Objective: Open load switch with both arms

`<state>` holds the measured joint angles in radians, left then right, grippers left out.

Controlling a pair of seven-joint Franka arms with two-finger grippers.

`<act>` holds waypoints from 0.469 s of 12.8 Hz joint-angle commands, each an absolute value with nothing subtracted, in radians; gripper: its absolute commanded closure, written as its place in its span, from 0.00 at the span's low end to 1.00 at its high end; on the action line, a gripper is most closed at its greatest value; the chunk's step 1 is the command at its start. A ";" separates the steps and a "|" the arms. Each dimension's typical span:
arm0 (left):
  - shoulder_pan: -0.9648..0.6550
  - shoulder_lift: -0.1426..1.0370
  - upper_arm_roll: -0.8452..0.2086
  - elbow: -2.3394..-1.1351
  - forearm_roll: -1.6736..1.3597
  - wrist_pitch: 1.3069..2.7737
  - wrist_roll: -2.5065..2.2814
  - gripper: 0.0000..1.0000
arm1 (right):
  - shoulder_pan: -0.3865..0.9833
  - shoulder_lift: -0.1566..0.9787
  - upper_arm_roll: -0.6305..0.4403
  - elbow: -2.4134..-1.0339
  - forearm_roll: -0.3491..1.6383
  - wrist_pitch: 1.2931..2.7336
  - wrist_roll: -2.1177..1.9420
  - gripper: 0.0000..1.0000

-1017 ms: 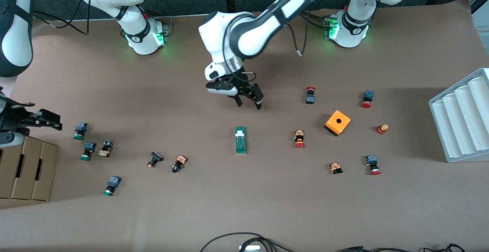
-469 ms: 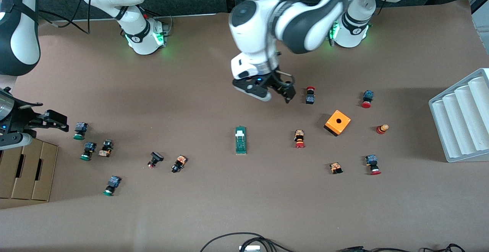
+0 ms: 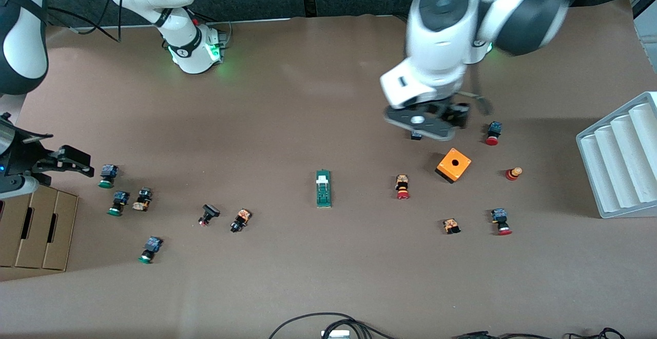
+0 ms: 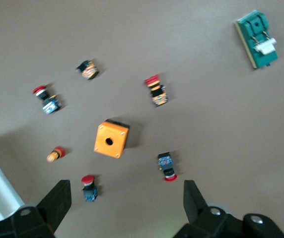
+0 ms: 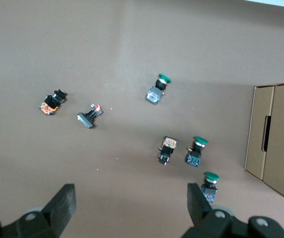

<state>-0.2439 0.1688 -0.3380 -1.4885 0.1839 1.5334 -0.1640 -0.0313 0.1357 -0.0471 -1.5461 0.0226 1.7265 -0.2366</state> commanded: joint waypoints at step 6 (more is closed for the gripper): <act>0.083 0.088 -0.324 -1.457 0.100 1.488 -0.155 0.00 | -0.066 0.144 -0.049 -1.523 0.043 1.671 -0.230 0.00</act>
<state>0.0324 0.1456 -0.3303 -1.4324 0.1474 1.5030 -0.1585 -0.0642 0.1345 -0.0534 -1.5416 0.0235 1.6936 -0.2366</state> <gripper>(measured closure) 0.000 0.000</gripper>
